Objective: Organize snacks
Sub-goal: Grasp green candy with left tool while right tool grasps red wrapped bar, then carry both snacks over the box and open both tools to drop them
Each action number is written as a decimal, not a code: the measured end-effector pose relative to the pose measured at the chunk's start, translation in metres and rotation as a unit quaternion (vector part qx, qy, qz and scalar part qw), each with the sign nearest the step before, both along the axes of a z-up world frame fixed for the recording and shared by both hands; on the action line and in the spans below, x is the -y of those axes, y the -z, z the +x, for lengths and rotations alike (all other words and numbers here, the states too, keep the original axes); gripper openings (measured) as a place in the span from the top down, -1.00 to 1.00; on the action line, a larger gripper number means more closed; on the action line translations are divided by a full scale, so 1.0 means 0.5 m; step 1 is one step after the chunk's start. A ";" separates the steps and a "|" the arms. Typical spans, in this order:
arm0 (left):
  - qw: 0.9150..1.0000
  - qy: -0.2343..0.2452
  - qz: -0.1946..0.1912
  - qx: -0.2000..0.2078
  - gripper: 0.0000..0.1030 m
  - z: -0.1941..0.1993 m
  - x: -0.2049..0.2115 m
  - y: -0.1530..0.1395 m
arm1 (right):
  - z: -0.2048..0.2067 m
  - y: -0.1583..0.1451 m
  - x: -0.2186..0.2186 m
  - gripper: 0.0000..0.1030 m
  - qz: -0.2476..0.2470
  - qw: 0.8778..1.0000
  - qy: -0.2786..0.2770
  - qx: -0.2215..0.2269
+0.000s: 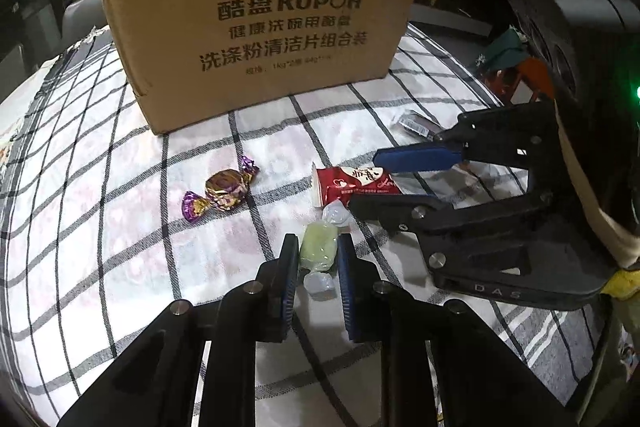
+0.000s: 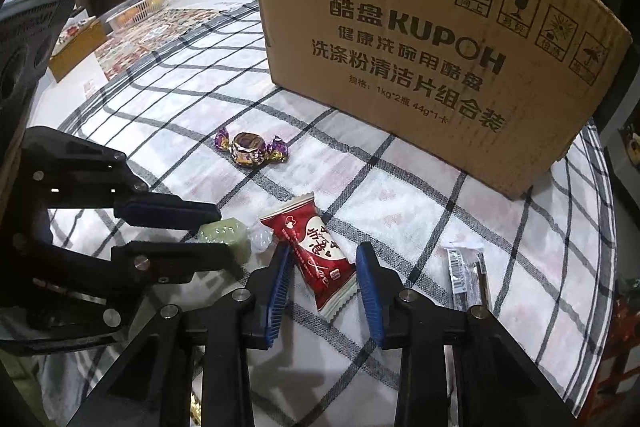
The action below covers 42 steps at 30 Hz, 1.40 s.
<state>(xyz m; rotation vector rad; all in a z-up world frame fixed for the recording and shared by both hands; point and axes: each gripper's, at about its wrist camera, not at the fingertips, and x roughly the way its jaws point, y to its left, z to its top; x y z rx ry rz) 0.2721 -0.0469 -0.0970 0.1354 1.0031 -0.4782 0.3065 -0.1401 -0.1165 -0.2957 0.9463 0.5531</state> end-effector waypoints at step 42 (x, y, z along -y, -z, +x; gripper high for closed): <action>0.985 -0.049 -0.026 0.163 0.62 -0.016 -0.028 -0.238 | -0.041 -0.224 0.057 0.41 0.088 0.985 0.103 0.107</action>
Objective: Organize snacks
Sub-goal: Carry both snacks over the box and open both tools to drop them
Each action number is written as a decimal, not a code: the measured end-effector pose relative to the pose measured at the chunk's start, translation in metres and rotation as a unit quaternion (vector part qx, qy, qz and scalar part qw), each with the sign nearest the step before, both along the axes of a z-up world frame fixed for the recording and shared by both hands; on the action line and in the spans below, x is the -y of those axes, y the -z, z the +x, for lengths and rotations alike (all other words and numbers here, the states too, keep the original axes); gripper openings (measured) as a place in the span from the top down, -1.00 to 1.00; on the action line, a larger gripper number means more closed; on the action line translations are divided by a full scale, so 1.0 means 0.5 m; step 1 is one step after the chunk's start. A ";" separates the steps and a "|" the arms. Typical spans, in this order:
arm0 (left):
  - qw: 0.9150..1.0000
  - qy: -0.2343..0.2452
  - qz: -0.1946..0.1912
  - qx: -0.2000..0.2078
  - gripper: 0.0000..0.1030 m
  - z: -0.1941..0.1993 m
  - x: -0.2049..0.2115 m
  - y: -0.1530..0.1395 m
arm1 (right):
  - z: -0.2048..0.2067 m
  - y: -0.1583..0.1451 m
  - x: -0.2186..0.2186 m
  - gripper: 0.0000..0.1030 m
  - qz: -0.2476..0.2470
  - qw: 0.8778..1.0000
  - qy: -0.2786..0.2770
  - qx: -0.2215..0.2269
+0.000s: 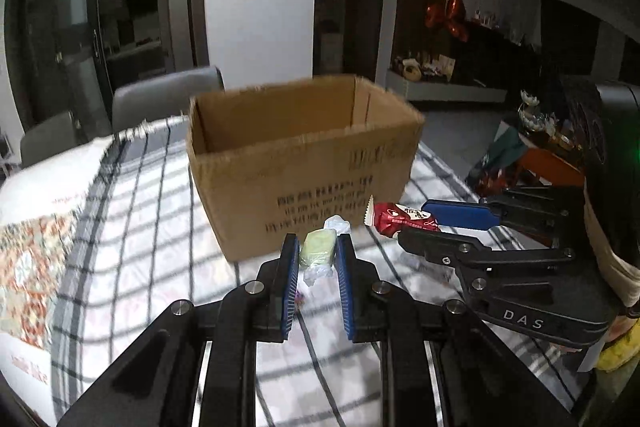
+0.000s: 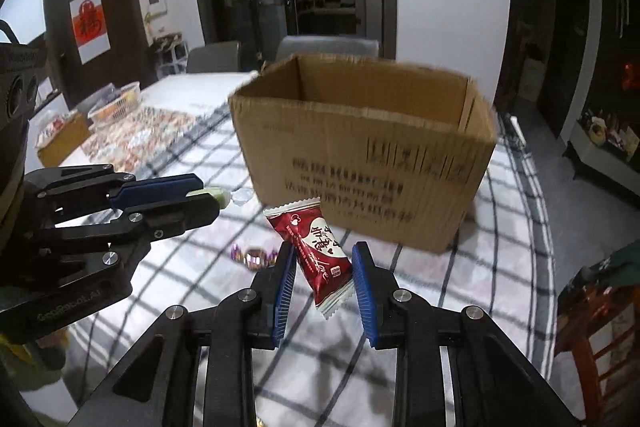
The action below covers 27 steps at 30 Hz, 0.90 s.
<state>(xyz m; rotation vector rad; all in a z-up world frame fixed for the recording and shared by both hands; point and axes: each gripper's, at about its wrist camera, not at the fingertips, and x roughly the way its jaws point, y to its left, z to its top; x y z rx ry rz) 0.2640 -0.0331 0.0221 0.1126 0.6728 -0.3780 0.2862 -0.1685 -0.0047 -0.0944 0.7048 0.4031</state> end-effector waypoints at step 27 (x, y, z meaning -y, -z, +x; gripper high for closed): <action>0.999 0.001 -0.005 0.043 0.62 0.211 0.005 -0.112 | 0.173 -0.136 0.018 0.62 -0.001 0.996 0.053 0.066</action>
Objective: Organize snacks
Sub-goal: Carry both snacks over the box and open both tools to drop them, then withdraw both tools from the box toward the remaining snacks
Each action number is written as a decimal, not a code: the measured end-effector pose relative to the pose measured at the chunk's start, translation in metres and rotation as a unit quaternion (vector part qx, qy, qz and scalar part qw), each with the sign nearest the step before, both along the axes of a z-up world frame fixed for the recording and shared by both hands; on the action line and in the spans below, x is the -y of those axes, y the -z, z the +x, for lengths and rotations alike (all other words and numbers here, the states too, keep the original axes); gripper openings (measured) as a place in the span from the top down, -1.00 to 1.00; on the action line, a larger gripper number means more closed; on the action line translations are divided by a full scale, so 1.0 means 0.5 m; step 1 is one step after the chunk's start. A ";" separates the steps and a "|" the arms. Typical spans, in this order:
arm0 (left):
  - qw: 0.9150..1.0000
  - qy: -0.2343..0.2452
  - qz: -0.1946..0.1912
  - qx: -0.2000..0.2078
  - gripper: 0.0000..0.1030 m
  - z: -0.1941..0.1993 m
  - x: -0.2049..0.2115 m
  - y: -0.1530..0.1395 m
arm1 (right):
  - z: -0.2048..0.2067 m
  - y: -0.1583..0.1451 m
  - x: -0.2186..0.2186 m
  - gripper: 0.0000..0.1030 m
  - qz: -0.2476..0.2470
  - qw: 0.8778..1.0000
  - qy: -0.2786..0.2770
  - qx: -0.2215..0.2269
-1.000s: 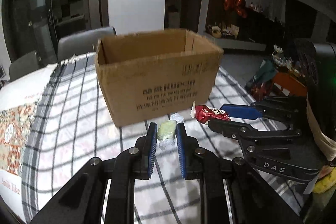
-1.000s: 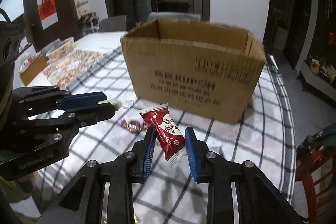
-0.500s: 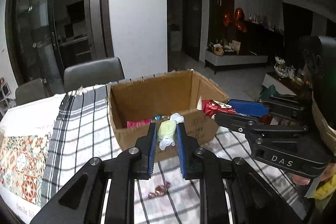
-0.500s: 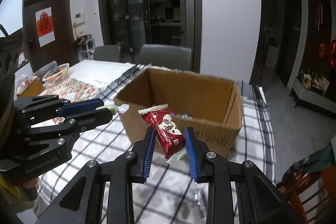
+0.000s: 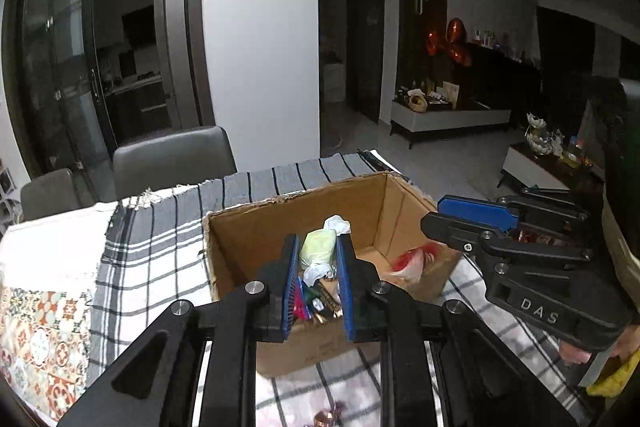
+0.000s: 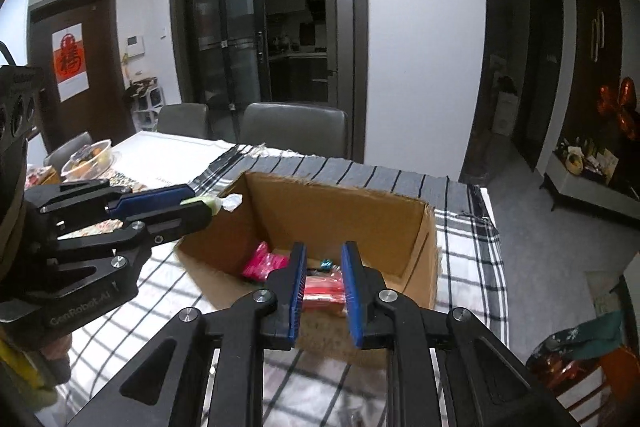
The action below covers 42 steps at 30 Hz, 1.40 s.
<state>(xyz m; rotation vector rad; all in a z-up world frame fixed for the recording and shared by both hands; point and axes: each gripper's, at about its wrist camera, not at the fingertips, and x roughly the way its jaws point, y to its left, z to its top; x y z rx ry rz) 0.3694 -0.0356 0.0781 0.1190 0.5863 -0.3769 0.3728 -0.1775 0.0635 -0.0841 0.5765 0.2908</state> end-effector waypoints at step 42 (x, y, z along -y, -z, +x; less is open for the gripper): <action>0.999 -0.021 0.028 0.010 -0.01 -0.307 0.000 0.052 | -0.287 0.068 0.056 0.23 0.029 0.999 0.040 -0.013</action>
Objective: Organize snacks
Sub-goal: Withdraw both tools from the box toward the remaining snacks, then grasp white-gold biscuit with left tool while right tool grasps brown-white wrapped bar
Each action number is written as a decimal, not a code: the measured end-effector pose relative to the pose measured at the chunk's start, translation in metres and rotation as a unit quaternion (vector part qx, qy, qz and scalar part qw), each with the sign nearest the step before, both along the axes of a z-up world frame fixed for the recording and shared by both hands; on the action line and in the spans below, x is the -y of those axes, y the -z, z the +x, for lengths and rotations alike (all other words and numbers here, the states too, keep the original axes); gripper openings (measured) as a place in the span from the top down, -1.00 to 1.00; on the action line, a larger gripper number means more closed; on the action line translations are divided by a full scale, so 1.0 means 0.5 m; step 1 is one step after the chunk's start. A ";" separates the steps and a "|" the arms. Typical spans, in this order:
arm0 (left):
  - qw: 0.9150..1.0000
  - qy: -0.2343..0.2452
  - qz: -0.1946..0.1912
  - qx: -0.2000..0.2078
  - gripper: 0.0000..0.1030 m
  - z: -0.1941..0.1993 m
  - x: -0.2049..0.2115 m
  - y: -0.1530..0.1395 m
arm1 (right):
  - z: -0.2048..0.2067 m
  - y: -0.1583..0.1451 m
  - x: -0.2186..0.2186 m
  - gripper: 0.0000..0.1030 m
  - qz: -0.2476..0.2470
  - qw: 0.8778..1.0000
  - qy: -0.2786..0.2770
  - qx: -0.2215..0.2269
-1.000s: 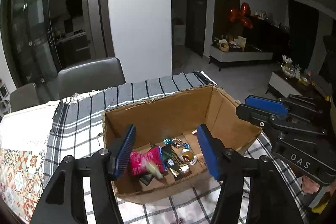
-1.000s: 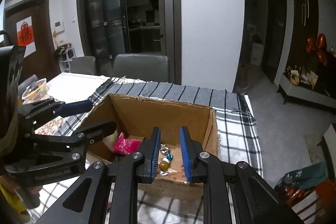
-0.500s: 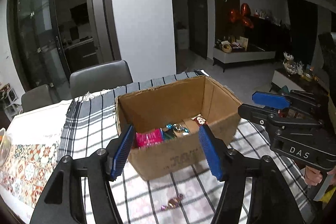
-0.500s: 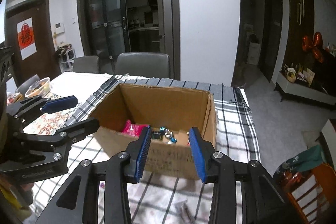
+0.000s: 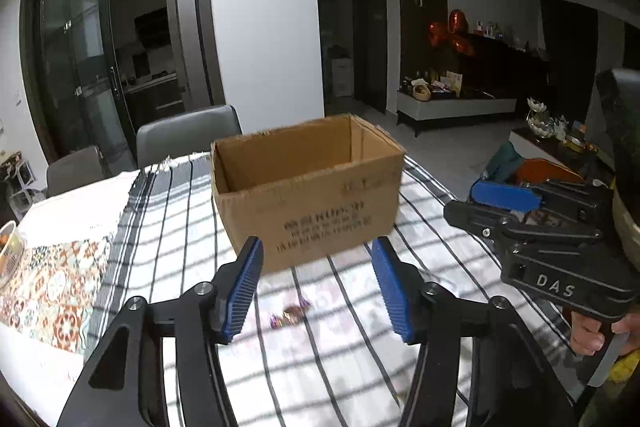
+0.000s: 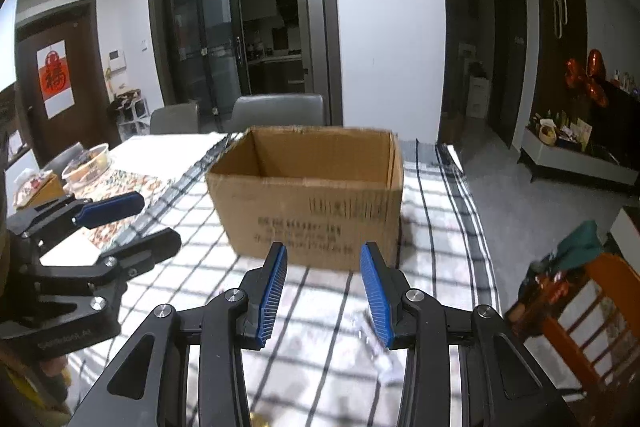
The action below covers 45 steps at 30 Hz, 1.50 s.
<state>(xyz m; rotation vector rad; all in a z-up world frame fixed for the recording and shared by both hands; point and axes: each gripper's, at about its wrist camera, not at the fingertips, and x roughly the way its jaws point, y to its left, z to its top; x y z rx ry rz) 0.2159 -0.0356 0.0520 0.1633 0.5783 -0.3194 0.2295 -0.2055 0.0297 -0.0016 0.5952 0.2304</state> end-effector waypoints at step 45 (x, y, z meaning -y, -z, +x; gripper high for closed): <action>0.977 0.047 0.051 -0.200 0.52 -0.135 0.113 0.311 | -0.146 0.230 0.035 0.23 0.027 0.990 -0.009 -0.137</action>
